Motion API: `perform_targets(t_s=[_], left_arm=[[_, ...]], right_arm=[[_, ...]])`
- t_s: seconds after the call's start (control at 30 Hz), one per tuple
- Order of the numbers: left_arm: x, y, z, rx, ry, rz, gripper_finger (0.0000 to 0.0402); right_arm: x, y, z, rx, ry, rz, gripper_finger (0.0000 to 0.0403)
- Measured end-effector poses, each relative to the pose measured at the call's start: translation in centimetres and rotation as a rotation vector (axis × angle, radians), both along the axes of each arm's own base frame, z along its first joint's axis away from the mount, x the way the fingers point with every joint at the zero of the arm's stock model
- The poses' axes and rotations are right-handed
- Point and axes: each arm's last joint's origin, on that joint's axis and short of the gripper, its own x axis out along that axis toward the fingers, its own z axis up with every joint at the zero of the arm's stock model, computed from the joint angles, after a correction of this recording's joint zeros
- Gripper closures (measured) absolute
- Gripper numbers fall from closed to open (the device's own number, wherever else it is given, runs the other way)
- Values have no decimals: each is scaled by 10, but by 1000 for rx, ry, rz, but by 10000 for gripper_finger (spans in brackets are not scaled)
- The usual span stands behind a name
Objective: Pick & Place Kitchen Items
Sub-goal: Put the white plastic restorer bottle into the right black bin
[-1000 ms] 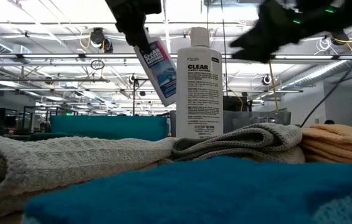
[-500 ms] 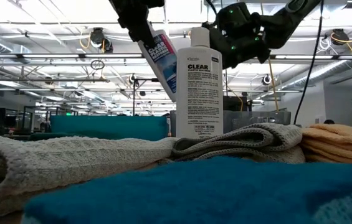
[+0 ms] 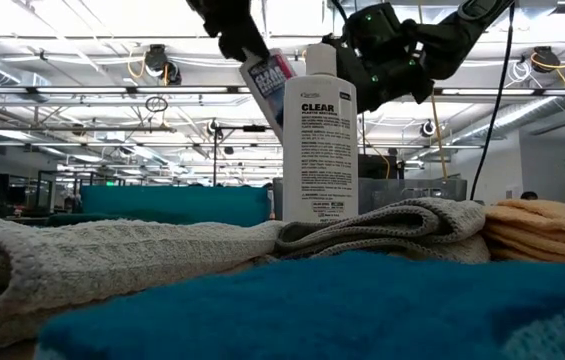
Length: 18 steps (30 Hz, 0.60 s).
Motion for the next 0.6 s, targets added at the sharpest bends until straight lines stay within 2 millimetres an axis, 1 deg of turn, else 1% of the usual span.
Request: perform_targets(t_s=[0.07,0.17,0.27,0.33,0.4,0.5,0.6], left_arm=[[-2,0,6,9,-36,-3,115],[-13,-2,21,24,-100,-29,84],[-28,-2,37,33,-192,-59,65],[-40,0,38,30,-250,-77,60],[-51,3,28,17,-292,-105,61],[-64,10,0,-13,-418,-138,69],[-69,16,-27,-43,-659,-147,79]], right_arm=[[-3,-3,6,-6,-11,-9,320],[-12,-7,13,-8,10,-24,320],[-24,-7,23,-6,29,-39,320],[-34,-7,31,-27,6,-62,320],[-47,-4,35,-50,-14,-108,320],[-65,1,38,-89,-72,-183,320],[-78,7,35,-99,-194,-214,320]])
